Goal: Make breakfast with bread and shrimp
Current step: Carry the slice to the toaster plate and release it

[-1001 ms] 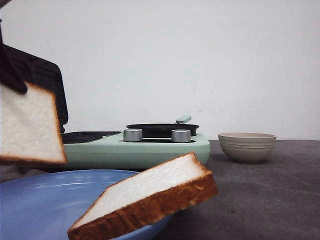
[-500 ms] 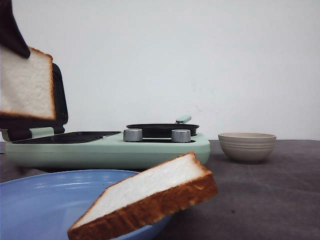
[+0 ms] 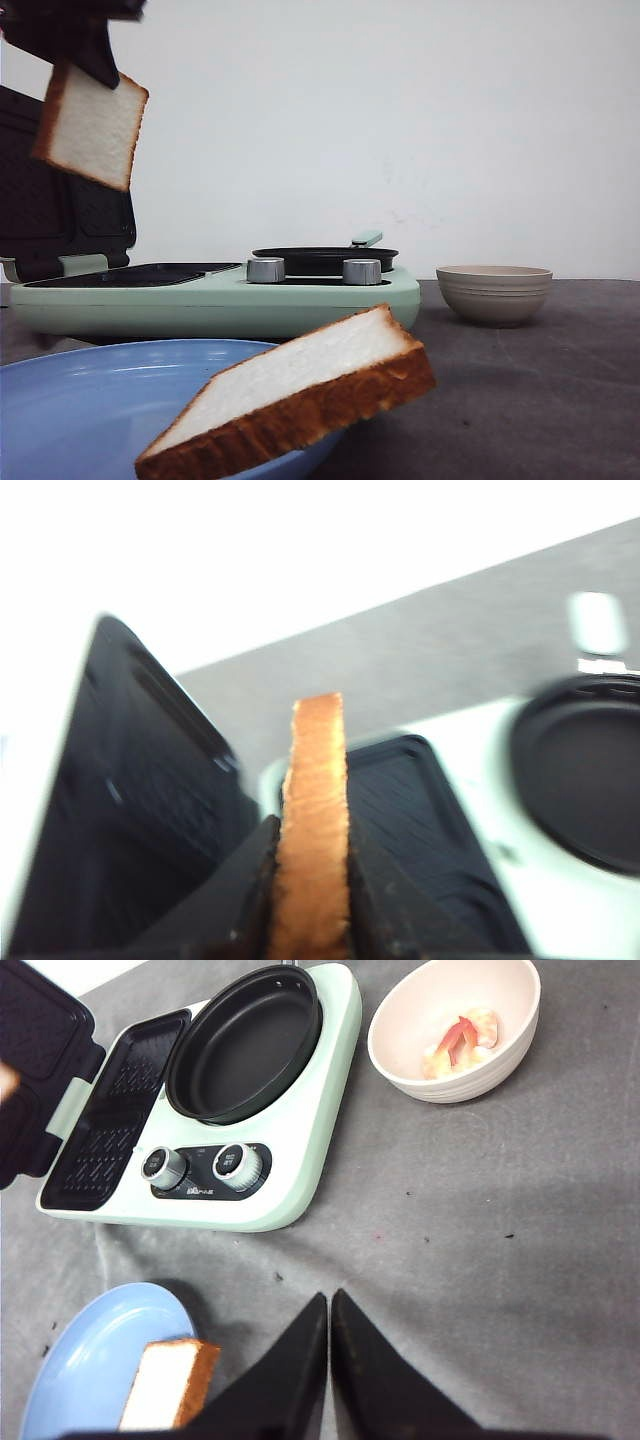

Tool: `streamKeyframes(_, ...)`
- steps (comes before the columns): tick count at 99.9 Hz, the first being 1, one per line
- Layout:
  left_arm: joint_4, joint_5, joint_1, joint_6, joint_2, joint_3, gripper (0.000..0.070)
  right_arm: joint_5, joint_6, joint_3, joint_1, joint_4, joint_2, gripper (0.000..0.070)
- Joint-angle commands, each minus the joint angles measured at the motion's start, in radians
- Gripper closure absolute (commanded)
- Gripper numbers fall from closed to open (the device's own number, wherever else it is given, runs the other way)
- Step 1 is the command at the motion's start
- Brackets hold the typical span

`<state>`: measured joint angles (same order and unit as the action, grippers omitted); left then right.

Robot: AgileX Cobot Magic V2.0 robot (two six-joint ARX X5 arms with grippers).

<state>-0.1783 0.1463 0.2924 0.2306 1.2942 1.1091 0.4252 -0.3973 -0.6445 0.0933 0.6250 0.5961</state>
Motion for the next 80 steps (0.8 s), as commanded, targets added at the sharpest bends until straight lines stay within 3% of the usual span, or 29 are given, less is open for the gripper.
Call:
streamKeyframes(1, 0.032, 0.019, 0.007, 0.094, 0.056, 0.043, 0.0697, -0.001, 0.02, -0.019, 0.002, -0.002, 0.003, 0.07)
streamKeyframes(36, 0.135, 0.097, 0.026, 0.344, 0.346, 0.188, 0.0697, -0.011, 0.048, -0.018, 0.002, -0.002, 0.003, 0.07)
streamKeyframes(80, 0.266, 0.117, 0.053, 0.493, 0.501, 0.232, 0.0697, -0.04, 0.073, -0.018, 0.002, -0.002, 0.003, 0.07)
